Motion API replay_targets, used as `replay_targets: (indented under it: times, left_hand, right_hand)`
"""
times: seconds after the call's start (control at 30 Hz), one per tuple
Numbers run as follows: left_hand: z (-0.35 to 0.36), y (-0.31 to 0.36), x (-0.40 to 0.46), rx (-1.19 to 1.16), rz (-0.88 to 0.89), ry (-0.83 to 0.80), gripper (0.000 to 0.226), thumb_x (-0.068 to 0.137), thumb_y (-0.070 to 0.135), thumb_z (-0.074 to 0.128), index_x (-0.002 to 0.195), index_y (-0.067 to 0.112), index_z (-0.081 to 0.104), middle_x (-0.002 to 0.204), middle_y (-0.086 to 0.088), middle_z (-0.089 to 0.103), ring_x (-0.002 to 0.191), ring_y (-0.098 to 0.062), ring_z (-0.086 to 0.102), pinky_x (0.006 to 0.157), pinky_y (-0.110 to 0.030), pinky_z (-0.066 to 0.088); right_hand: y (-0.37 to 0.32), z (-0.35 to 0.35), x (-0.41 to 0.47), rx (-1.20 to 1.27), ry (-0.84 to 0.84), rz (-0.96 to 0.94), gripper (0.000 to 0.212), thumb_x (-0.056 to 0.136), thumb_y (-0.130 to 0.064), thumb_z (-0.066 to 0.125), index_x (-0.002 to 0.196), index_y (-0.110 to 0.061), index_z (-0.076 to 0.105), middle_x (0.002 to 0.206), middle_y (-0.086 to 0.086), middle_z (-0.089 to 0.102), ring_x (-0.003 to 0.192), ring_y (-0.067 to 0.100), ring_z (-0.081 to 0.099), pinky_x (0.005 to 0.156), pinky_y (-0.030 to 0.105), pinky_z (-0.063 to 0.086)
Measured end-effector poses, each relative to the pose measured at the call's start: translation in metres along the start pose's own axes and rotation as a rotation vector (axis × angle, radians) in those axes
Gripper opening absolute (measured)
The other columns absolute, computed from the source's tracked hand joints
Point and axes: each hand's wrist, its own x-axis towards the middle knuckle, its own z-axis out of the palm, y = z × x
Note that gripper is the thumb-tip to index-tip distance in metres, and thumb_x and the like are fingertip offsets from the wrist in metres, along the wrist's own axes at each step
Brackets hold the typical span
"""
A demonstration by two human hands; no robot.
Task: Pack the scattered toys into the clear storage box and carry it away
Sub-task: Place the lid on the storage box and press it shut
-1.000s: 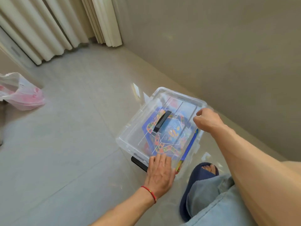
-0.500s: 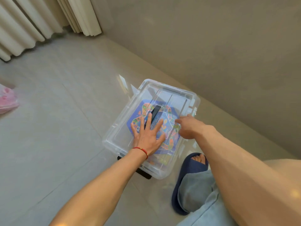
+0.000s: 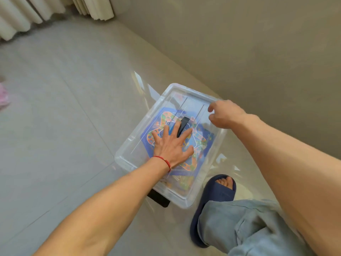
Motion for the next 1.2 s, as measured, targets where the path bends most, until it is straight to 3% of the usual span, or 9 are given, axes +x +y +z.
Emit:
replay_targets:
  times: [0.2,0.4,0.53,0.63,0.7,0.8,0.97,1.1,1.2]
  left_hand:
    - [0.024,0.009,-0.020,-0.014,-0.001,0.075,0.066,0.091,0.066,0.027,0.153,0.045,0.017,0.165,-0.005,0.014,0.140,-0.042,0.028,0.108,-0.072,0.006]
    - [0.025,0.011,-0.013,0.014,-0.024,0.090,0.069,0.090,0.063,0.032,0.154,0.044,0.015,0.165,-0.004,0.015,0.140,-0.041,0.030,0.108,-0.072,0.010]
    - [0.024,0.011,-0.009,0.027,-0.032,0.073,0.069,0.090,0.064,0.031,0.154,0.044,0.017,0.164,-0.005,0.016,0.139,-0.041,0.031,0.108,-0.072,0.010]
    - [0.024,0.013,-0.010,0.034,-0.033,0.068,0.068,0.090,0.064,0.029,0.154,0.043,0.017,0.165,-0.005,0.016,0.140,-0.041,0.030,0.109,-0.072,0.009]
    - [0.024,0.013,-0.009,0.037,-0.034,0.063,0.068,0.090,0.064,0.028,0.154,0.044,0.017,0.165,-0.004,0.015,0.140,-0.041,0.030,0.109,-0.072,0.008]
    - [0.024,0.013,-0.010,0.036,-0.033,0.064,0.068,0.090,0.065,0.027,0.154,0.044,0.015,0.165,-0.004,0.013,0.141,-0.041,0.029,0.109,-0.072,0.008]
    - [0.025,0.012,-0.010,0.057,-0.008,0.072,0.068,0.090,0.066,0.027,0.154,0.044,0.016,0.165,-0.004,0.014,0.140,-0.041,0.030,0.108,-0.072,0.012]
    - [0.024,0.006,-0.005,0.071,0.089,0.047,0.067,0.088,0.070,0.027,0.152,0.049,0.019,0.165,0.000,0.012,0.142,-0.038,0.028,0.109,-0.071,0.008]
    - [0.022,-0.009,0.014,0.094,0.272,0.021,0.066,0.086,0.071,0.027,0.150,0.054,0.021,0.166,0.005,0.011,0.142,-0.035,0.028,0.110,-0.069,0.007]
  right_hand:
    - [0.009,-0.007,0.056,0.044,-0.043,0.005,0.047,0.093,-0.024,0.052,0.139,-0.013,0.049,0.141,0.015,0.050,0.129,0.034,0.047,0.105,0.042,0.043]
    - [0.011,0.004,0.113,0.142,-0.218,0.091,0.067,0.099,-0.062,0.036,0.137,-0.008,0.049,0.125,0.015,0.058,0.118,0.034,0.055,0.091,0.037,0.041]
    - [0.020,0.000,0.144,0.331,-0.321,0.181,0.103,0.077,-0.091,0.023,0.149,-0.019,0.041,0.149,0.010,0.048,0.125,0.034,0.055,0.111,0.049,0.034]
    - [0.037,0.015,0.159,0.384,-0.339,0.210,0.128,0.055,-0.104,0.024,0.150,-0.019,0.034,0.137,0.014,0.058,0.127,0.036,0.053,0.110,0.057,0.033]
    - [0.039,0.016,0.155,0.407,-0.326,0.150,0.116,0.065,-0.100,0.027,0.143,-0.015,0.044,0.123,0.015,0.064,0.109,0.034,0.064,0.105,0.052,0.041]
    - [0.043,0.017,0.154,0.434,-0.207,-0.010,0.080,0.082,-0.081,0.047,0.112,-0.008,0.060,0.099,0.011,0.066,0.076,0.027,0.070,0.078,0.034,0.051]
    - [0.039,0.015,0.143,0.314,-0.148,-0.110,0.049,0.097,-0.058,0.050,0.103,-0.010,0.056,0.087,0.014,0.071,0.076,0.032,0.071,0.081,0.039,0.054]
    - [0.061,0.025,0.125,0.206,0.001,-0.046,0.047,0.097,-0.060,0.046,0.095,-0.013,0.051,0.085,0.014,0.064,0.081,0.034,0.060,0.067,0.037,0.043]
    - [0.090,0.037,0.097,0.114,0.072,0.081,0.050,0.099,-0.058,0.044,0.098,-0.009,0.055,0.095,0.024,0.065,0.090,0.041,0.062,0.072,0.040,0.045]
